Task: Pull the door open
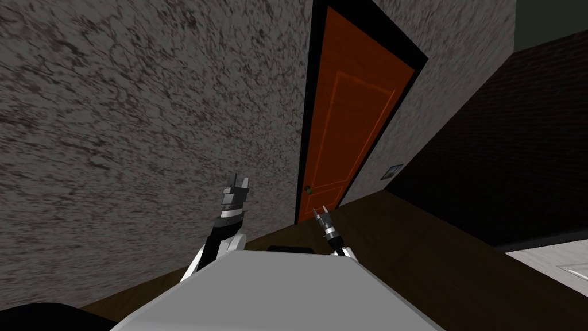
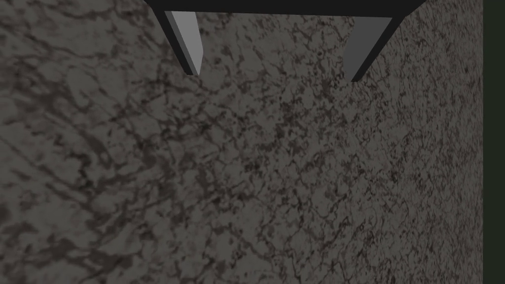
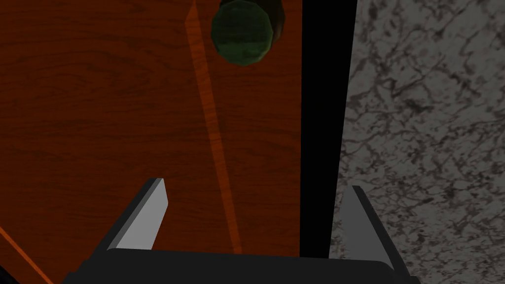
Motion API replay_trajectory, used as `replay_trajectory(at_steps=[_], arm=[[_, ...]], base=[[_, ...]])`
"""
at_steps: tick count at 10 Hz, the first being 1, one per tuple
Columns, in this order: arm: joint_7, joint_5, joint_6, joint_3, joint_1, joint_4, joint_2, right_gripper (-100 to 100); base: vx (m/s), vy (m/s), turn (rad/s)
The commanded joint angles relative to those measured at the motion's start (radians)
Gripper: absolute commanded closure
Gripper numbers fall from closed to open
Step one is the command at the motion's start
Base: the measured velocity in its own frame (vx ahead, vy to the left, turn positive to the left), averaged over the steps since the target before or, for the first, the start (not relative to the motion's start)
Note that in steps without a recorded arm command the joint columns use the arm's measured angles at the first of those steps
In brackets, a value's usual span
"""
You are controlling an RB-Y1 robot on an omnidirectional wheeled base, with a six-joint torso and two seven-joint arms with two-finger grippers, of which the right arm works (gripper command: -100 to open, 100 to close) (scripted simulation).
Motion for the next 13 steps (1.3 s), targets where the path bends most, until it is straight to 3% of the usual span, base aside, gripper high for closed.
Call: replay_trajectory(at_steps=[1, 7, 8, 10, 13], arm=[[0.024, 0.010, -0.012, -0.005, -0.013, 0.036, 0.001, -100], [0.113, 0.063, -0.043, -0.015, -0.043, 0.140, 0.014, -100], [0.101, 0.056, -0.037, -0.014, -0.043, 0.131, 0.011, -100], [0.108, 0.007, -0.071, -0.023, -0.069, 0.201, -0.035, -100], [0.111, -0.021, -0.088, -0.027, -0.083, 0.238, -0.060, -100]], base=[[0.079, -0.064, 0.047], [0.061, -0.065, 0.059], [0.044, -0.035, 0.018], [-0.055, 0.138, 0.132], [0.007, 0.117, 0.058]])
